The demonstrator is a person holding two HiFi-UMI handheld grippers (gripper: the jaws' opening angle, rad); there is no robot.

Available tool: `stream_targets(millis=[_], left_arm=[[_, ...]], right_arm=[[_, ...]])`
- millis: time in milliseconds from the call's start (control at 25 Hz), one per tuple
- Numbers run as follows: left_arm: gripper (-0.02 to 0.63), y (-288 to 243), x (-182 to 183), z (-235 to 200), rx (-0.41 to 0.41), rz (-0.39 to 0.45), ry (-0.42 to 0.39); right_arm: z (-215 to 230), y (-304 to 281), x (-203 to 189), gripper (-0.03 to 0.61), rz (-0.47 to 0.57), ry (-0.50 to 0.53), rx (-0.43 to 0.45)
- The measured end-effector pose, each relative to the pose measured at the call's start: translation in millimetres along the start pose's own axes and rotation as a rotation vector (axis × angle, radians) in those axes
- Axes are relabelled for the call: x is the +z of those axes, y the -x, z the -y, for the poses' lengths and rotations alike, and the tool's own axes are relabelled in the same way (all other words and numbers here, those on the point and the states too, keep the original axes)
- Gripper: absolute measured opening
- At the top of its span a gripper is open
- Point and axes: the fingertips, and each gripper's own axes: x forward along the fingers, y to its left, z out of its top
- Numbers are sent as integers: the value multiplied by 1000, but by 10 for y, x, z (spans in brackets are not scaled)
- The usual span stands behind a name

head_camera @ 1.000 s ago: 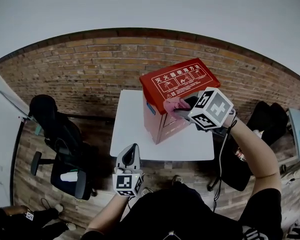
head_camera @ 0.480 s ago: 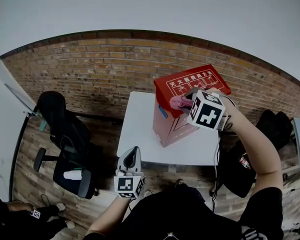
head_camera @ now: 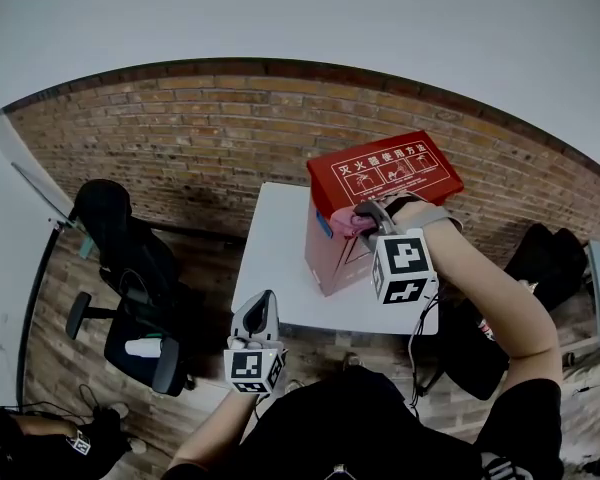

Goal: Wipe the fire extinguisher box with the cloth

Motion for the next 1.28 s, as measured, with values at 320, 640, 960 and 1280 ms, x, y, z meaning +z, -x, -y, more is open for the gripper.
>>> stream_targets(millis=[320,640,960,1280], left_arm=[[29,-185,16,268,12,-3,-10],[29,-374,6,587,14,-11,-17],[29,-522,-11,778,23,-23,-20],[29,-703,-39,945,30,-37,-22]], right_arm=[[-2,9,-292,104,27,53,-44],[-25,27,-678,106,37,54,-44],[-12,19,-990,106,44,59,-62],[26,-14,-1339,106,38,61,-73]])
